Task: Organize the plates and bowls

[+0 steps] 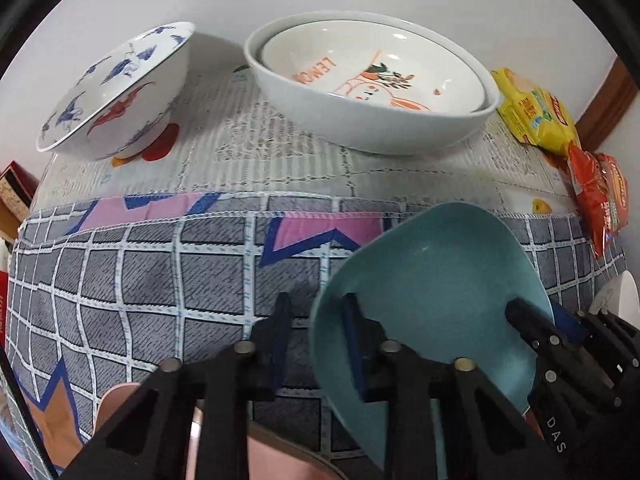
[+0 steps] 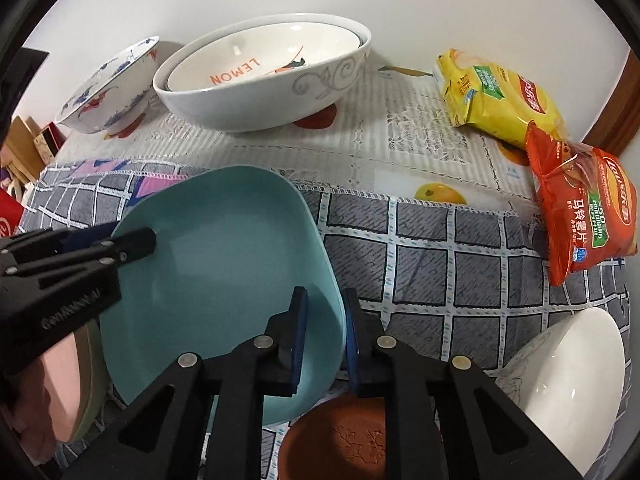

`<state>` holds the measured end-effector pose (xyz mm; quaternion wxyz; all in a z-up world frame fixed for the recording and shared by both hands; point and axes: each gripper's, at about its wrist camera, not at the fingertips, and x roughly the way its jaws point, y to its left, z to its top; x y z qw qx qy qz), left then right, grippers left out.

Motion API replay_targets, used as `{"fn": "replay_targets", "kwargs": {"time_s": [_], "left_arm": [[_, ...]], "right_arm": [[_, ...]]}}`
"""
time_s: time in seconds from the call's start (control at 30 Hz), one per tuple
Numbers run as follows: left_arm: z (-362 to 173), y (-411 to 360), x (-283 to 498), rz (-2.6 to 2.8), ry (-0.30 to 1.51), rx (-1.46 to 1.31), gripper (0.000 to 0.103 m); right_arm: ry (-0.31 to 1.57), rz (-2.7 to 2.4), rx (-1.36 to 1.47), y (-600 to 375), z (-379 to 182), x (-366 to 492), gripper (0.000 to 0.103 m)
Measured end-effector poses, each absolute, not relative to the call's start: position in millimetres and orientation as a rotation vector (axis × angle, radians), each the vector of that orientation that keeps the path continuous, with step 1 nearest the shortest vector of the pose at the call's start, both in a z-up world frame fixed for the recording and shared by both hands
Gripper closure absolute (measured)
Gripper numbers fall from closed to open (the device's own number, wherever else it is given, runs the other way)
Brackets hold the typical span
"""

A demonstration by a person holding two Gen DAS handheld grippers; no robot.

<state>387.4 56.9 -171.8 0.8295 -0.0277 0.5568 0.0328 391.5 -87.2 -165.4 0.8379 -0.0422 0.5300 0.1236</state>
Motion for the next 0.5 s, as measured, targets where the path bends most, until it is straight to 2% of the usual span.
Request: {"fn": "replay_targets", "kwargs": {"time_s": [0.23,0.5], "left_arm": [[-155.1,58.5,384.2,0.084,1.121,-0.069,0.090],[-121.0,72.2,366.1,0.075,1.062,-0.095,0.090]], "right_arm": [[1.092,0.271,-0.040,-90.1,-157.0,391.1,0.091],[1.025,0.292,0.030,-94.0,-116.7,379.7,0.094]]}}
